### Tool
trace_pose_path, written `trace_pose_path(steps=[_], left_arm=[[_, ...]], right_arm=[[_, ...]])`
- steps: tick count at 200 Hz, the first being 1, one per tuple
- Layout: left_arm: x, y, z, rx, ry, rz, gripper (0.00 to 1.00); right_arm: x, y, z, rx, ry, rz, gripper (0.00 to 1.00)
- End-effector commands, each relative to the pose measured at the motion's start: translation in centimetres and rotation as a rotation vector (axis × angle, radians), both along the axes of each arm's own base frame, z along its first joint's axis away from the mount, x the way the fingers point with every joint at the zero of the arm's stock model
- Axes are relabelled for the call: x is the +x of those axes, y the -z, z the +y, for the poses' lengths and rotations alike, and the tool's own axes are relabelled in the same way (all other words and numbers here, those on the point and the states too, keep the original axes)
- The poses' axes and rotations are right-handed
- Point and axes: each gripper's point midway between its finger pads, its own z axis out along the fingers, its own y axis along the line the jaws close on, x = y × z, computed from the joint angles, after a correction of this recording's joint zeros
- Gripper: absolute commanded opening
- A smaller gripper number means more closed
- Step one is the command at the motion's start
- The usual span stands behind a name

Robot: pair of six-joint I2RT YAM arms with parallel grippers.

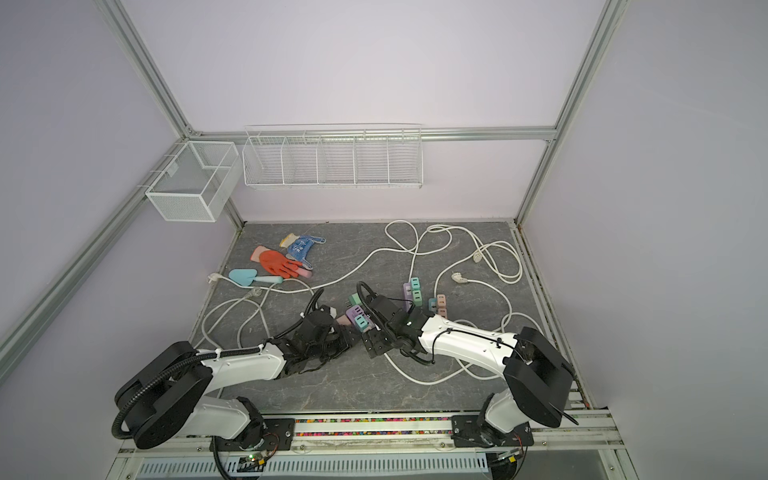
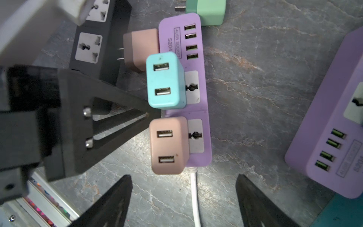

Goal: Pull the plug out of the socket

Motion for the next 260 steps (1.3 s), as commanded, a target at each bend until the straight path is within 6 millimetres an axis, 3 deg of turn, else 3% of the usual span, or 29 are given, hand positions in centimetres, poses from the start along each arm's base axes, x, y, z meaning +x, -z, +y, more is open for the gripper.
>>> trace_pose_path(steps=[1, 50, 70, 102, 163, 204, 260], left_arm=[[1.1, -1.9, 0.6, 0.0, -0.053, -0.048, 0.4], [3.0, -5.0, 3.8, 0.049, -0.166, -0.134, 0.33], [4.5, -6.7, 4.2, 0.074, -0.162, -0.187, 0.32], [7.0, -7.8, 4.2, 0.12, -0.126, -0.204, 0.31], [8.7, -5.9, 3.5, 0.217, 0.056, -0.143, 0.3], [9.5, -4.1, 1.6, 0.237, 0.173, -0.124, 0.3], [10.0, -1.3, 1.7, 0.319, 0.222, -0.09, 0.35]], right_arm=[[0.7, -0.3, 0.5, -0.002, -0.017, -0.025, 0.83], [0.6, -0.3, 1.1, 0.009, -0.041, -0.024, 0.8], [0.7, -0.3, 1.3, 0.016, -0.04, -0.022, 0.79], [0.8, -0.5, 1.5, 0.025, -0.038, -0.021, 0.79], [1.1, -0.4, 1.8, 0.028, -0.031, -0.032, 0.79], [1.5, 0.0, 2.2, 0.026, -0.032, -0.032, 0.77], [1.9, 0.5, 2.5, 0.025, -0.024, -0.032, 0.74]])
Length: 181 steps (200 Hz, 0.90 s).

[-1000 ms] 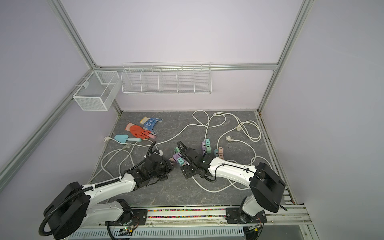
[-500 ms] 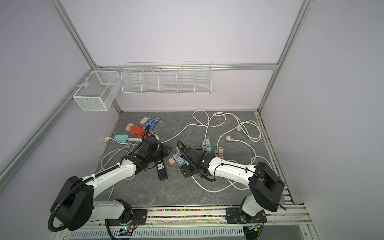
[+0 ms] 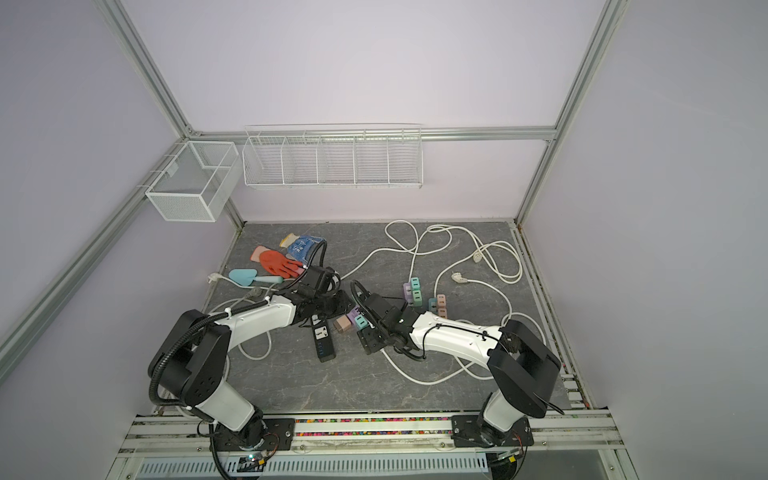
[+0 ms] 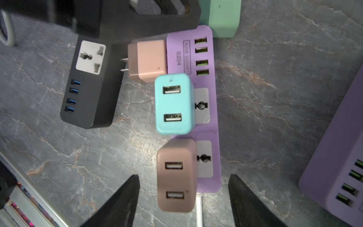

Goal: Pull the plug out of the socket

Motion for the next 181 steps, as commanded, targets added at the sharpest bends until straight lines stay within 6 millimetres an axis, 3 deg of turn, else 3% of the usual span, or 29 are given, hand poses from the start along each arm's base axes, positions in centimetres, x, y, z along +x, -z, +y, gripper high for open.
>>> trace_pose_path(steps=[1, 67, 181], left_arm=[[0.2, 0.2, 0.0, 0.036, 0.052, -0.011, 0.35], [-0.2, 1.8, -0.2, 0.071, 0.109, 0.031, 0.37], [-2.1, 5.4, 2.9, 0.194, 0.054, 0.092, 0.37]], right_arm=[[0.8, -0.3, 0.7, 0.015, -0.001, -0.019, 0.74], [1.2, 0.6, 0.9, 0.006, 0.002, -0.004, 0.71], [1.6, 2.0, 0.7, -0.06, -0.035, 0.0, 0.56]])
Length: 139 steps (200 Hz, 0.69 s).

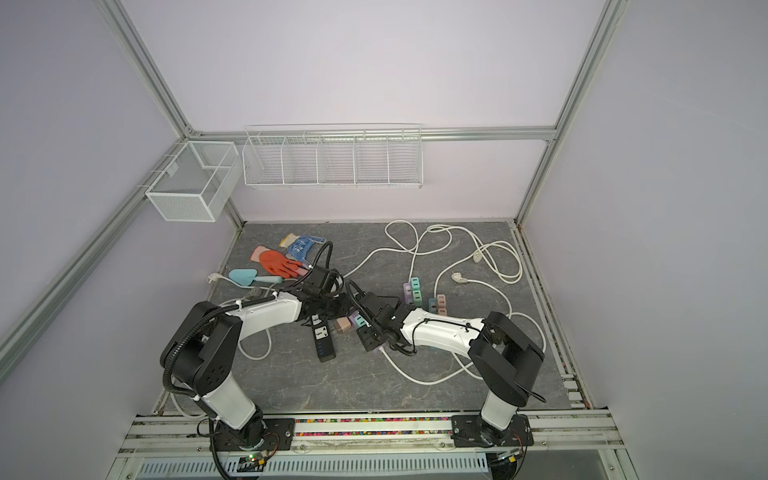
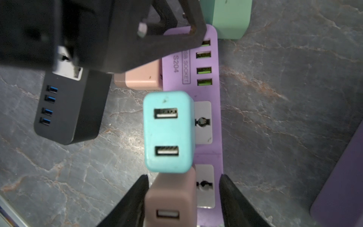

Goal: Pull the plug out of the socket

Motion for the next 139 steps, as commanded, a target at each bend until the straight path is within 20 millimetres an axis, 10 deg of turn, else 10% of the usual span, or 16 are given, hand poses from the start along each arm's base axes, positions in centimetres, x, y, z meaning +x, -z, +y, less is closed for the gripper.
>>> trace_pose_path(steps=[1, 139], left_arm=[[-2.2, 3.5, 2.7, 0.126, -0.018, 0.084, 0.37], [-3.9, 5.1, 4.8, 0.189, -0.068, 0.126, 0.37]], right_arm=[[0.4, 0.0, -0.2, -0.019, -0.014, -0.008, 0.56], [-0.5, -0.4, 0.0, -0.022, -0.063, -0.006, 0.39]])
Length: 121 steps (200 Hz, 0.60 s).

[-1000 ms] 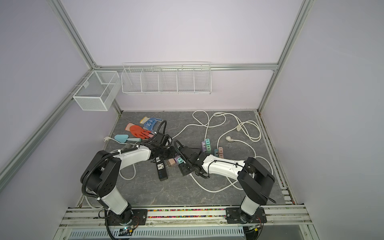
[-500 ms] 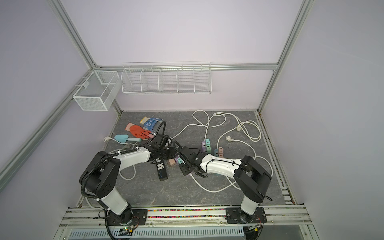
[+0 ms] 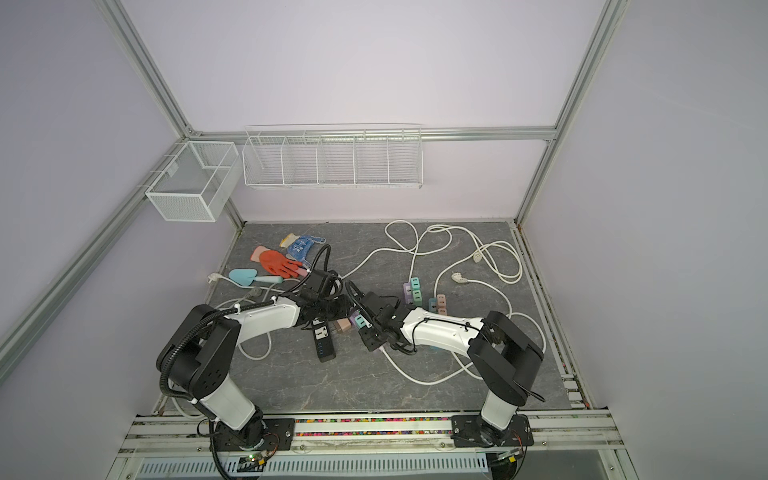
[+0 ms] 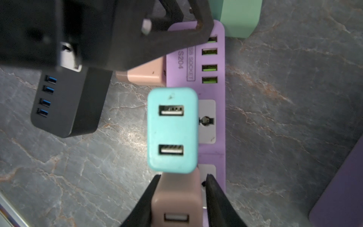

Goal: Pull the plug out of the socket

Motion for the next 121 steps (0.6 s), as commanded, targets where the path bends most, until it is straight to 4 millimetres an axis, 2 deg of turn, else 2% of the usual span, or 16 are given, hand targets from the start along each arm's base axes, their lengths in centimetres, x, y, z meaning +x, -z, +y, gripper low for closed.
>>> trace_pose_path(steps=[1, 60, 87, 121], left_arm=[[-3.8, 5.0, 4.5, 0.198, -0.049, 0.164, 0.37], [-4.7, 5.8, 5.3, 0.228, -0.055, 0.186, 0.37], [-5.2, 6.2, 5.8, 0.25, -0.057, 0.202, 0.37], [-5.5, 6.5, 6.1, 0.262, -0.063, 0.21, 0.37]], right_arm=[[-0.4, -0.6, 0.0, -0.011, -0.018, -0.004, 0.39], [0.6, -1.4, -0.8, -0.027, 0.015, -0.041, 0.38], [0.5, -1.0, -0.9, -0.039, 0.012, -0.038, 0.38], [-0.1, -1.4, 0.2, -0.006, -0.015, -0.023, 0.37]])
